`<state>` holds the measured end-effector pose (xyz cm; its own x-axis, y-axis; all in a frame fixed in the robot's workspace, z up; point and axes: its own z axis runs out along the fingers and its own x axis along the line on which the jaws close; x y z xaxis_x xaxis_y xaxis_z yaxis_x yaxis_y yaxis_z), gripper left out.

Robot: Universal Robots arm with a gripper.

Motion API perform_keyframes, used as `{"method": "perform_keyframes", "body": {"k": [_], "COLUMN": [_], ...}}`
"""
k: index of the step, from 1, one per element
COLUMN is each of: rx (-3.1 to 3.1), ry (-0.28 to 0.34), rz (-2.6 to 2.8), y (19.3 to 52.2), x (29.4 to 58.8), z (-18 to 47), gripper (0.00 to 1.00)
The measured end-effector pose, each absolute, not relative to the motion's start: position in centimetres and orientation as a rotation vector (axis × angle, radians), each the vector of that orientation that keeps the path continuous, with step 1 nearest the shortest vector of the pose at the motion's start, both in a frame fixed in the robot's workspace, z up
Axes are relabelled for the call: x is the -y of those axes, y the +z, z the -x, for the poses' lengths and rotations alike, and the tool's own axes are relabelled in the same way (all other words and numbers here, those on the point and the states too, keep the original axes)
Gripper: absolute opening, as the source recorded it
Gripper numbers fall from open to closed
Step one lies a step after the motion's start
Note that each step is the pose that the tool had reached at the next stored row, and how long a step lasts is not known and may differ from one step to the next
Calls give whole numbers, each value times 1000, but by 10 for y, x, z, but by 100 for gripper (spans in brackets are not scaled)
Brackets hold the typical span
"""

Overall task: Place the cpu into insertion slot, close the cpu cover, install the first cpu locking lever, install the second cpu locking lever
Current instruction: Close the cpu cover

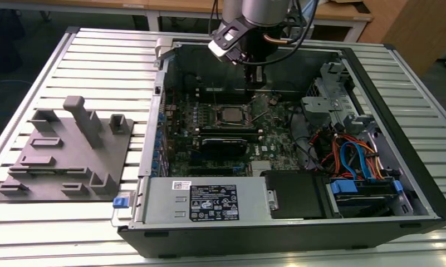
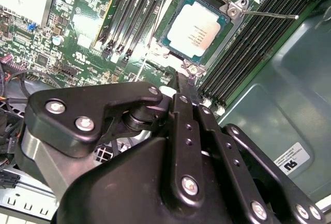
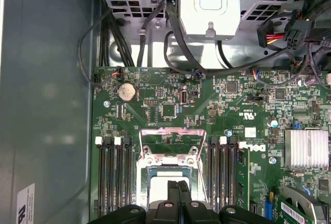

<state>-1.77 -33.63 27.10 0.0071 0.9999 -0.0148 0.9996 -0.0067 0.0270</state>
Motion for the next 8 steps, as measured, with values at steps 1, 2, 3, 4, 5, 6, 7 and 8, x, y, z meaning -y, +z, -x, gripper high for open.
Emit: {"method": "perform_keyframes", "body": {"k": [1,2,3,4,5,6,7,8], "rx": [-2193,-2193,-2193,-2193,-2193,-2193,-2193,-2193], "ry": [13,13,13,13,13,13,13,13], "rz": [-2208,-2208,-2208,-2208,-2208,-2208,-2208,-2208], "y": [271,271,271,271,271,271,271,271], "x": [336,336,336,336,336,336,336,336], "z": [17,17,17,17,17,17,17,16], "gripper": [10,10,10,10,10,10,10,10]}}
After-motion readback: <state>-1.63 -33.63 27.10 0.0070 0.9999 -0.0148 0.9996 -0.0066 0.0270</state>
